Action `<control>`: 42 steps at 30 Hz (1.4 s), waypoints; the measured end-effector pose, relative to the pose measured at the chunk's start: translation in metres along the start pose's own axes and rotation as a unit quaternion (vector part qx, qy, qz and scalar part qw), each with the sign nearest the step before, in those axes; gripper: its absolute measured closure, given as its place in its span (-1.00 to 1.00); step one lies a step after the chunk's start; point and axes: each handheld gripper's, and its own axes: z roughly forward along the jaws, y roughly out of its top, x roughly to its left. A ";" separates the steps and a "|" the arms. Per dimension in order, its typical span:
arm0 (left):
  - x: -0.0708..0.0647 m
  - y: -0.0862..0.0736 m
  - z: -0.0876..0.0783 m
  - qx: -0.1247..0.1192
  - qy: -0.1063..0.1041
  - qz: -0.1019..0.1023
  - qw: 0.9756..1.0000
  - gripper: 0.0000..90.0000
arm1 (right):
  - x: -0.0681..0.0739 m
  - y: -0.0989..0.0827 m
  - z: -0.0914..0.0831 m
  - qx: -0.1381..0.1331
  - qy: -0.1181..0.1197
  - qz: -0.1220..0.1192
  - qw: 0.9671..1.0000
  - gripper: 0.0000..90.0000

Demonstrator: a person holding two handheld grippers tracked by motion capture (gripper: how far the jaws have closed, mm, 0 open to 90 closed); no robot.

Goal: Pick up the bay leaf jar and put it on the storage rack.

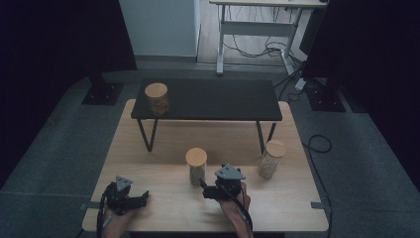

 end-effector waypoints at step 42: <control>0.000 0.000 0.000 0.000 0.000 0.000 1.000 -0.95 | 0.017 0.006 0.029 0.011 0.033 -0.008 0.999 -0.76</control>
